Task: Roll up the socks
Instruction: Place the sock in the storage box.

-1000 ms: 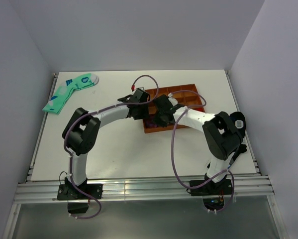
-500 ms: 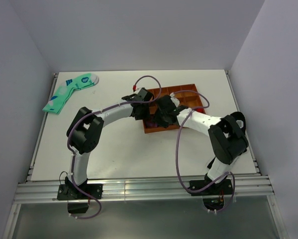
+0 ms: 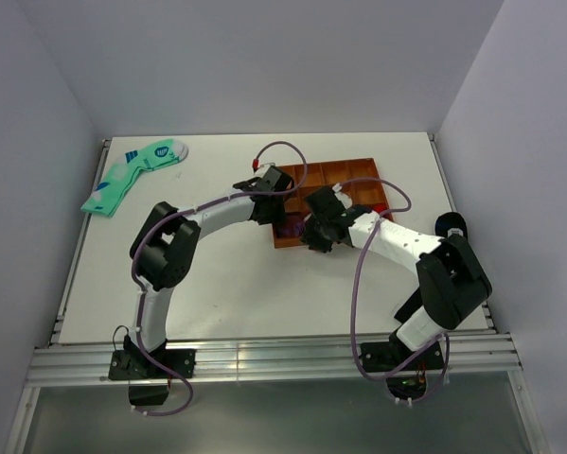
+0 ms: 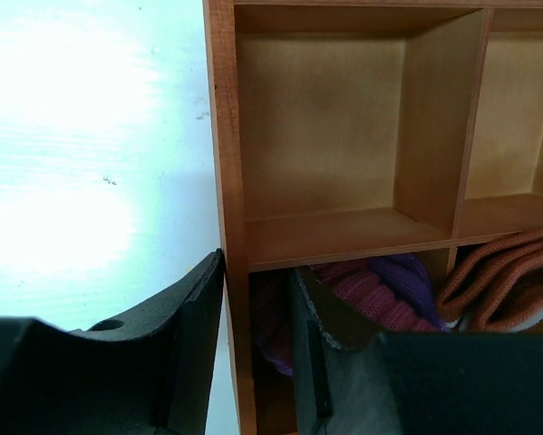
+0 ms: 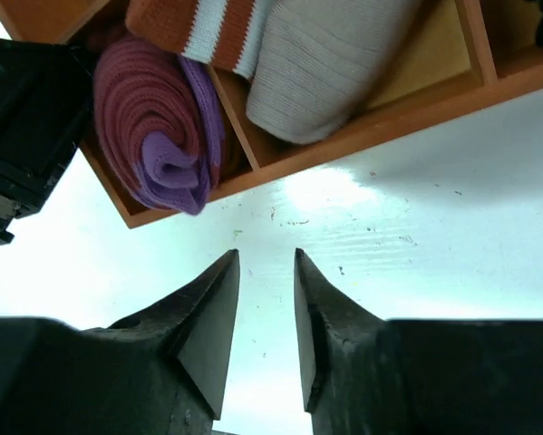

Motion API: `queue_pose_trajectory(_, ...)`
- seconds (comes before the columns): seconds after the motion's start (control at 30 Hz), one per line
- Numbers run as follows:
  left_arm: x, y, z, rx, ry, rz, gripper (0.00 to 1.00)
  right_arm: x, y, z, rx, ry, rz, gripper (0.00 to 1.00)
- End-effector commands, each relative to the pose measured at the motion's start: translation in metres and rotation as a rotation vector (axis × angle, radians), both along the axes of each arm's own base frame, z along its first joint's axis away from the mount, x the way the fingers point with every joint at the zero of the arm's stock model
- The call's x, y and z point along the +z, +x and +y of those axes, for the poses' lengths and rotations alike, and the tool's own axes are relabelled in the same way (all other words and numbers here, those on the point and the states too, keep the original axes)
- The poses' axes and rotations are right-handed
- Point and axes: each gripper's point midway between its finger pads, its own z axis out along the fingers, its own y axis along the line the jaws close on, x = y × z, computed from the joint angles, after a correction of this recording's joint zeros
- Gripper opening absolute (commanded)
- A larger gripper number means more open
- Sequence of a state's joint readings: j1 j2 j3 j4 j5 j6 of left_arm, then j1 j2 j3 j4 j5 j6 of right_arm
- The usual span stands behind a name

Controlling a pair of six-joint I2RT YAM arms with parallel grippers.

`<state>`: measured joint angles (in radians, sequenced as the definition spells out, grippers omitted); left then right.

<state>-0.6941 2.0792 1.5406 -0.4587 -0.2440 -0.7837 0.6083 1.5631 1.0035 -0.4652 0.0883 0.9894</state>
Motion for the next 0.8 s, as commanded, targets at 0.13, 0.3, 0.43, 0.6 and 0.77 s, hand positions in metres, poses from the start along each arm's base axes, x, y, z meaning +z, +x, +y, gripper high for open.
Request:
queue_pose_trajectory(0.13,-0.045,-0.009,0.028,0.044,0.123,0.082,0.37,0.040,0.008,0.009,0.002,0.083,-0.109,0.12)
queue_pose_trajectory(0.3,-0.043,-0.009,0.026,0.038,0.114,0.082,0.37,0.063,0.024,0.026,0.016,0.166,-0.190,0.03)
queue_pose_trajectory(0.43,-0.039,-0.008,0.024,0.036,0.102,0.079,0.37,0.064,0.036,0.043,0.027,0.237,-0.215,0.00)
queue_pose_trajectory(0.6,-0.028,-0.006,0.022,0.031,0.091,0.065,0.37,0.062,0.056,0.053,0.007,0.297,-0.265,0.00)
queue_pose_trajectory(0.77,-0.019,-0.004,0.020,0.021,0.086,0.055,0.37,0.049,0.070,0.057,-0.004,0.279,-0.239,0.00)
